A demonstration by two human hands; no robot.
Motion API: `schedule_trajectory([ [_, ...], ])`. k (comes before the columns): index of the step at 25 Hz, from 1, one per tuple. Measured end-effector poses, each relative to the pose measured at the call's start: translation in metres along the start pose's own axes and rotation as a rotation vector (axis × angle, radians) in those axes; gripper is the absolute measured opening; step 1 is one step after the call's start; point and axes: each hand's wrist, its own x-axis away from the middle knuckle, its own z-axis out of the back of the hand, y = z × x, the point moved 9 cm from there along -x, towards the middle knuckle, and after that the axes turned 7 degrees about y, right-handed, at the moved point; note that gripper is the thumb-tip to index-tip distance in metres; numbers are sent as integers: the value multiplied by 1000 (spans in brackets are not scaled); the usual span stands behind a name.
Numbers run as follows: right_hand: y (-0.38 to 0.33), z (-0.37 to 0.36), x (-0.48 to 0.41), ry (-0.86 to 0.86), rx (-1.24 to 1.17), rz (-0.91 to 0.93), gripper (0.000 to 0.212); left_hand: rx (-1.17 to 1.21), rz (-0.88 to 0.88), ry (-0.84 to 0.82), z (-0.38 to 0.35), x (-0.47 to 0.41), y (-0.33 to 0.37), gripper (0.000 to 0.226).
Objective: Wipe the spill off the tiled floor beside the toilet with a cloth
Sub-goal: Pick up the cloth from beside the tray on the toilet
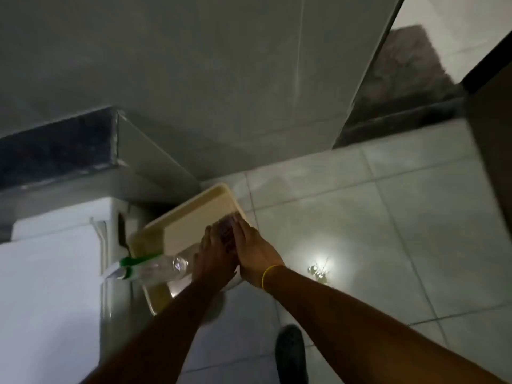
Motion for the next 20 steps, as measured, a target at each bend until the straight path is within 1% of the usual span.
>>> schedule_trajectory([
  [1,9,-33,-19,-32,26,-25,88,126,40,47,-19,-19,-21,66],
  [2,20,-54,-38,-3,-17,-73,77,222,109,62,-39,-36,-38,59],
  [3,35,-75,-53,5,-29,-153,70,260,206,103,-56,-55,-61,56],
  [4,48,-94,-68,5,-21,-197,71,251,330,126,-67,-70,-81,59],
  [5,60,-115,-80,-16,16,-229,80,229,432,137,-82,-81,-103,66],
  [6,65,-131,-87,-54,32,-242,90,217,520,110,-95,-85,-118,72],
  [7,73,-148,-96,-75,78,-233,93,228,564,98,-110,-94,-134,76],
  [8,77,-155,-102,-62,91,-232,86,250,606,85,-120,-98,-144,74],
  [9,83,-160,-107,-20,84,-255,74,320,635,82,-132,-105,-155,66],
  [10,91,-159,-111,39,28,-323,66,415,674,77,-143,-110,-164,56],
  [11,99,-161,-114,97,-15,-398,65,530,705,68,-153,-111,-168,44],
  [13,102,-159,-112,142,-73,-492,66,706,729,60,-159,-108,-164,14],
  [14,101,-156,-108,163,-152,-542,64,758,732,67,-156,-106,-161,7],
  [15,97,-149,-105,181,-207,-518,58,781,713,85,-150,-106,-156,11],
  [16,90,-137,-98,183,-238,-477,50,782,666,111,-140,-106,-146,13],
  [17,81,-125,-92,149,-221,-384,38,771,597,149,-129,-102,-133,12],
  [18,73,-110,-84,148,-243,-275,38,758,519,183,-116,-96,-117,8],
  [19,70,-95,-73,187,-270,-182,51,755,443,210,-107,-87,-99,5],
  [20,74,-77,-57,233,-341,-136,61,749,384,216,-101,-74,-80,12],
])
